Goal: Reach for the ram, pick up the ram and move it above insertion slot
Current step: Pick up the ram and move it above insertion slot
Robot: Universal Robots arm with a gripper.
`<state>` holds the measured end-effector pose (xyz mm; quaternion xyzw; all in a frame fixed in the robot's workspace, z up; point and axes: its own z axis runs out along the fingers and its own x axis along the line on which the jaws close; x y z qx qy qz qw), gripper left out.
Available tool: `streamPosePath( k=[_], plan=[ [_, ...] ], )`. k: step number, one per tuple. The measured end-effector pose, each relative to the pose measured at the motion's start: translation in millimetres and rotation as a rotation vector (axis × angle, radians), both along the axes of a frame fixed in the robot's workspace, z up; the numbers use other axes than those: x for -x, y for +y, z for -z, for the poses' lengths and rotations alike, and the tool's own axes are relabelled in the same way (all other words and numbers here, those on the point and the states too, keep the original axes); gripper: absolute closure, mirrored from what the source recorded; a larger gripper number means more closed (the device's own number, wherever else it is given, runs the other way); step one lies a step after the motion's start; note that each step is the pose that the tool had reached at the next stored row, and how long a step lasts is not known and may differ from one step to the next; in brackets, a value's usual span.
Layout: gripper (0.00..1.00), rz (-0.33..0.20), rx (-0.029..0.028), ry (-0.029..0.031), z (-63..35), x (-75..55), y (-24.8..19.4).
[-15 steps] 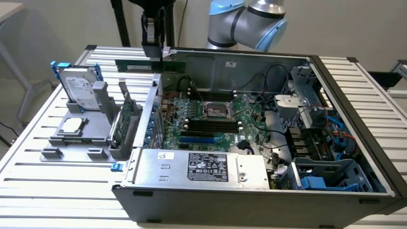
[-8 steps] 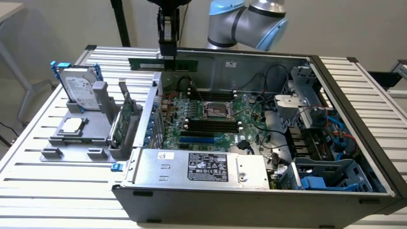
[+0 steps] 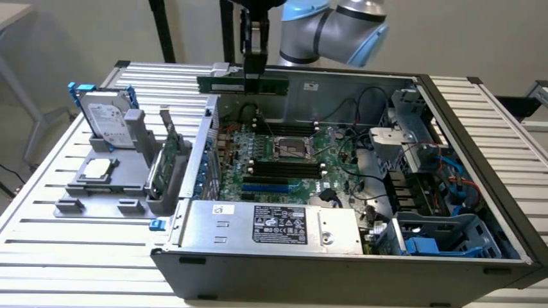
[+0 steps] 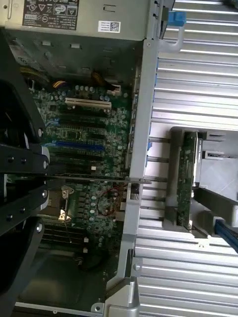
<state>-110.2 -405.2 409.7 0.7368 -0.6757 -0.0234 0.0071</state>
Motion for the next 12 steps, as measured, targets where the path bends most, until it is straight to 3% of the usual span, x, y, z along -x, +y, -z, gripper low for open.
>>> streamPosePath(
  k=[12],
  plan=[
    [0.86,0.000,0.0014,0.0000,0.9,-54.4,6.2]
  ],
)
